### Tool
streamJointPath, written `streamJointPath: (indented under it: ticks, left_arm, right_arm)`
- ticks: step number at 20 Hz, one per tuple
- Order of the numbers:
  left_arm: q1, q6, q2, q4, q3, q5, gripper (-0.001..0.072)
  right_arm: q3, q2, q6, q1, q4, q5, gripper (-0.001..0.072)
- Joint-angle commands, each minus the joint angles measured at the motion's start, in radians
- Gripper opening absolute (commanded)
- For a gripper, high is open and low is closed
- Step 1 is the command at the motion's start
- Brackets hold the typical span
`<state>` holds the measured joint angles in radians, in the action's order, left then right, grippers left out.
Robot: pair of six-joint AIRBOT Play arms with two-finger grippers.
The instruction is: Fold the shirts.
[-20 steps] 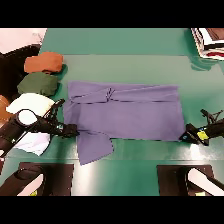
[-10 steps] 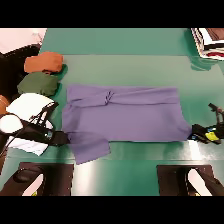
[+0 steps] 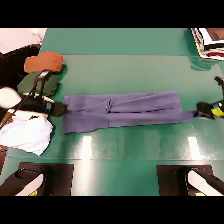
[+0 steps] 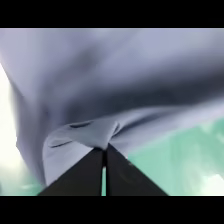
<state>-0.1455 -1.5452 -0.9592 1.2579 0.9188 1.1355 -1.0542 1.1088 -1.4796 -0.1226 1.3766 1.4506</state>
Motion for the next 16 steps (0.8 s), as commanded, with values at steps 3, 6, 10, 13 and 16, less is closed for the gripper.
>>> streamJointPath:
  ticks: [3,6,10,13,16]
  left_arm:
    - [0.001,0.0,-0.352,0.067,0.196,-0.238,0.0023]
    - [0.001,0.0,-0.426,0.067,0.225,-0.277,0.0025]
    - [0.001,-0.045,-0.428,0.072,0.255,-0.236,0.0528]
    - [0.001,-0.044,-0.415,0.069,0.313,-0.094,0.0476]
    - [0.001,-0.031,-0.405,0.001,0.314,-0.013,0.0086]
  right_arm:
    - [-0.289,0.345,-0.01,0.111,0.003,-0.073,0.0012]
    - [-0.403,0.458,-0.009,0.117,-0.039,-0.085,0.0017]
    - [-0.496,0.529,0.061,0.046,-0.237,-0.044,0.0392]
    - [-0.478,0.503,0.132,-0.048,-0.258,0.032,0.0393]
    - [-0.359,0.473,0.147,-0.166,-0.26,0.041,0.0591]
